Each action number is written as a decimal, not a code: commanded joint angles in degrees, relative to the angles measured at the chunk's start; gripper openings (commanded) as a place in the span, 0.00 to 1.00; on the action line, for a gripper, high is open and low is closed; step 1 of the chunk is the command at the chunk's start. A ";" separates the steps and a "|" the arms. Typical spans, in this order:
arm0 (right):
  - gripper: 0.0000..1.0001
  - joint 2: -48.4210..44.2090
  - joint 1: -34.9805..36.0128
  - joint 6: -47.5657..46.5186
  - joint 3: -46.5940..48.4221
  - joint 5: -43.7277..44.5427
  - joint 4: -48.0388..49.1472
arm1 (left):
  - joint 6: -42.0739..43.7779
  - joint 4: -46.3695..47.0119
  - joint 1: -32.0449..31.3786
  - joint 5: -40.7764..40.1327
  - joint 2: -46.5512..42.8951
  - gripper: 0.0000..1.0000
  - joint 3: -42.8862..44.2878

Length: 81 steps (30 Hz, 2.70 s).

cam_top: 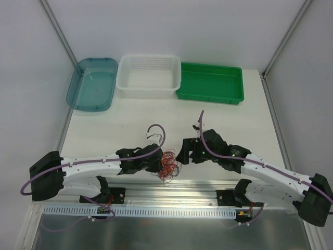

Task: Untangle the cables

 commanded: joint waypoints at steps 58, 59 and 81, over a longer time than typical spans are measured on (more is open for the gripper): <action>0.01 2.29 6.52 -12.58 25.16 38.60 -21.88 | -5.34 -4.65 11.89 -12.65 -27.01 0.00 -7.88; 0.01 1.66 5.56 -14.06 26.58 39.48 -23.20 | -2.89 -5.54 15.12 -12.12 -26.66 0.00 -5.87; 0.34 -3.81 -2.90 -9.51 11.67 13.31 -13.22 | 12.16 -14.43 26.94 7.48 -16.37 0.00 9.45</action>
